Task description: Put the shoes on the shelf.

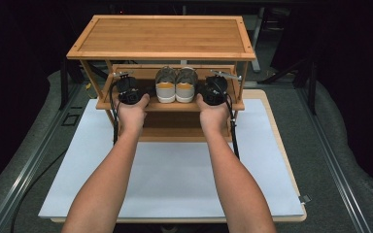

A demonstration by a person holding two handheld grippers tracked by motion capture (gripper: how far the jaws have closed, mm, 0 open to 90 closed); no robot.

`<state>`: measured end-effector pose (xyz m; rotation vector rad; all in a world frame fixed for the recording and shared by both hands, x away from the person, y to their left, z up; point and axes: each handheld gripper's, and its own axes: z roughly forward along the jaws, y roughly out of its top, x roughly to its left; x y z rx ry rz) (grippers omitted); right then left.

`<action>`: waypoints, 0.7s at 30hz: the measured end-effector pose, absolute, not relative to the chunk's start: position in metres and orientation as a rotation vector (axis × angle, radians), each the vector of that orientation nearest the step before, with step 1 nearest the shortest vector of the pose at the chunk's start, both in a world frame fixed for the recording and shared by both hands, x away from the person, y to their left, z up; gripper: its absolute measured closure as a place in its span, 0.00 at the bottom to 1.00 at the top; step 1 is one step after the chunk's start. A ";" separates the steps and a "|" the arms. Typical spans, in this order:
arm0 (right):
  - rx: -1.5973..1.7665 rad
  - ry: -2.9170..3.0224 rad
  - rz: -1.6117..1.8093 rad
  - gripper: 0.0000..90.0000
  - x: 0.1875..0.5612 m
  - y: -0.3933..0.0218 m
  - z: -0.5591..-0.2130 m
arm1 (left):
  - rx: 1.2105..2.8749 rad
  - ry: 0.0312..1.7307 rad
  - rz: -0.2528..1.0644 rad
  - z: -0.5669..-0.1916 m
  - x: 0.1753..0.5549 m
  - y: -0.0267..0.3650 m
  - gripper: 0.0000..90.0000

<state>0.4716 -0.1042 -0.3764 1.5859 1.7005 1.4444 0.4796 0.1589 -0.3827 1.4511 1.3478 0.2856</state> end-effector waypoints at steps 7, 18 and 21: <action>1.601 1.709 1.462 1.00 0.473 -0.105 -0.377 | 1.459 1.343 0.274 -0.383 0.481 0.161 1.00; 1.568 1.660 1.467 1.00 0.466 -0.109 -0.372 | 1.393 1.336 0.274 -0.380 0.472 0.174 1.00; 1.553 1.664 1.469 1.00 0.458 -0.110 -0.369 | 1.380 1.333 0.273 -0.382 0.465 0.178 1.00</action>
